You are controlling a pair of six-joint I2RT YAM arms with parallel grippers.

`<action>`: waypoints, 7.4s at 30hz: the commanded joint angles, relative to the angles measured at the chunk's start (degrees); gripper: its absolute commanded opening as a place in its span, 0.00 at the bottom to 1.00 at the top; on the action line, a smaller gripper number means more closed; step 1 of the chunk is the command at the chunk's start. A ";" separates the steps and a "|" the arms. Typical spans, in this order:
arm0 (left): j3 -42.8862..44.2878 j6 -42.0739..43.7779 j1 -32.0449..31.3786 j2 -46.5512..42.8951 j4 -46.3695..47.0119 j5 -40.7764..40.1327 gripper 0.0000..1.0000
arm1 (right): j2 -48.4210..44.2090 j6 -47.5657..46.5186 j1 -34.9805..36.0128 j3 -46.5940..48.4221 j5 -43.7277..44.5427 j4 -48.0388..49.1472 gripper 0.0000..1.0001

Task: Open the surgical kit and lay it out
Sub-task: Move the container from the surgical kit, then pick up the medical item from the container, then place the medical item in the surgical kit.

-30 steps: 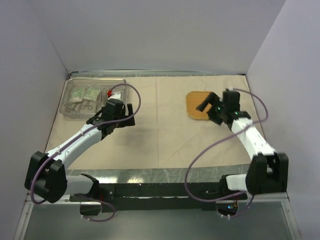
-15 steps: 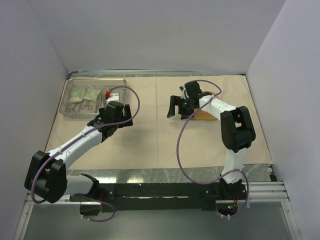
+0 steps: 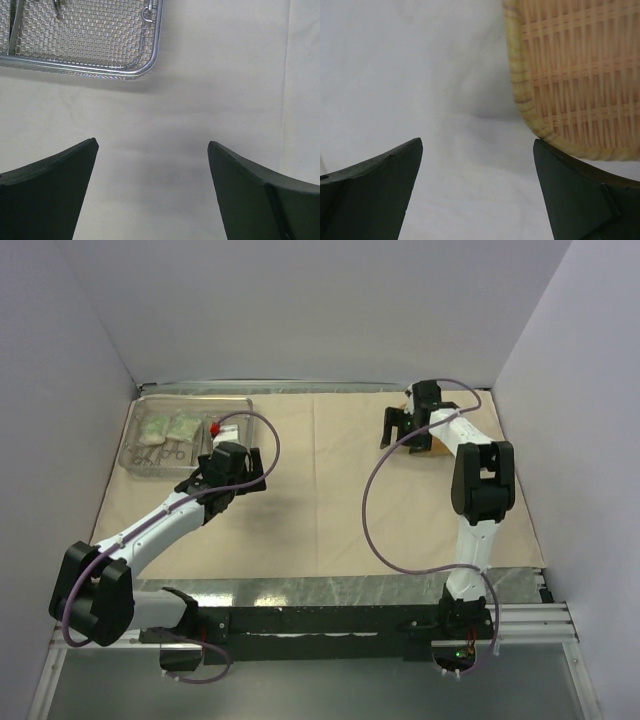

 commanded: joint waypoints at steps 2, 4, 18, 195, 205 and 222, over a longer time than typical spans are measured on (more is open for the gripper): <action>-0.36 0.57 -0.15 -1.23 2.38 -0.78 0.99 | 6.23 -4.77 -3.93 10.79 5.88 -1.10 1.00; -0.36 0.48 -0.15 -1.14 2.20 -0.96 0.99 | 7.56 -3.90 -6.03 14.22 6.85 -1.19 1.00; 1.75 -0.04 -0.06 0.88 0.44 -2.80 0.99 | -1.31 2.87 -2.98 6.33 -3.15 10.83 1.00; 74.18 9.98 3.28 64.25 -11.25 7.30 0.37 | -31.11 15.18 10.65 -31.65 -1.23 12.52 1.00; 73.47 5.41 3.19 62.50 -12.04 9.59 0.41 | -30.93 15.35 10.56 -31.65 -1.58 13.05 1.00; 69.88 4.62 6.25 52.14 -15.46 3.52 0.50 | -32.42 15.35 10.74 -32.35 -1.41 13.40 1.00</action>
